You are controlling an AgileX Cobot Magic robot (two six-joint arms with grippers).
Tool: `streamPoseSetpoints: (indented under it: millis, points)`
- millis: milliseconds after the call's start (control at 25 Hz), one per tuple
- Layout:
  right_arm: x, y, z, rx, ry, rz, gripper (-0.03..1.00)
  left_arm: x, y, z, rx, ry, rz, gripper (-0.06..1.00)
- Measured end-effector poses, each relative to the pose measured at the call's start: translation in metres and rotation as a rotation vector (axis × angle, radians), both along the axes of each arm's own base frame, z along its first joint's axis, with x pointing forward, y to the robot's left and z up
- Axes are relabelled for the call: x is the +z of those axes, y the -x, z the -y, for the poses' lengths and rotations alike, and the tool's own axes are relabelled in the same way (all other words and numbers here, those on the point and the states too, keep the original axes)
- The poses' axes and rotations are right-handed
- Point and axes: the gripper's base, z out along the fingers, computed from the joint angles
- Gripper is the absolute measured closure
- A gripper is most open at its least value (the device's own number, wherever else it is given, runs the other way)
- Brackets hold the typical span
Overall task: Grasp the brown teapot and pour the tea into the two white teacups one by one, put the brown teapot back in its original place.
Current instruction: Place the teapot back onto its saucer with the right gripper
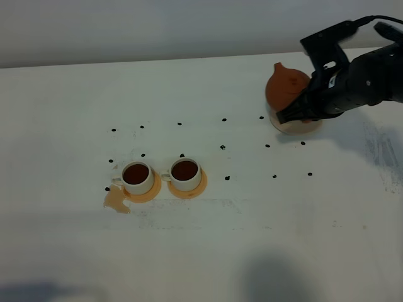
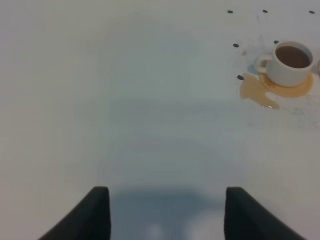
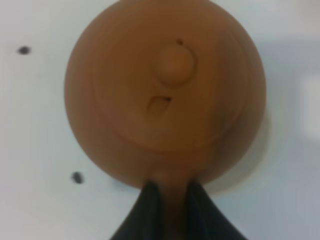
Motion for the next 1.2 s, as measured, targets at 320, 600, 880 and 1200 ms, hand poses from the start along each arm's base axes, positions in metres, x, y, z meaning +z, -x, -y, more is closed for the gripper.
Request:
streamPoseSetpoints:
  millis: [320,600,880,1200]
  points:
    - [-0.017,-0.007,0.01,-0.022,0.009,-0.019,0.85,0.0,0.0,0.0,0.0,0.0,0.0,0.44]
    - [-0.037,-0.013,0.014,-0.031,0.018,-0.052,0.85,0.0,0.0,0.0,0.0,0.0,0.0,0.44]
    - [-0.045,-0.016,0.017,-0.039,0.018,-0.052,0.85,0.0,0.0,0.0,0.0,0.0,0.0,0.44]
    - [-0.044,-0.017,0.016,-0.04,0.015,-0.046,0.85,0.0,0.0,0.0,0.0,0.0,0.0,0.44]
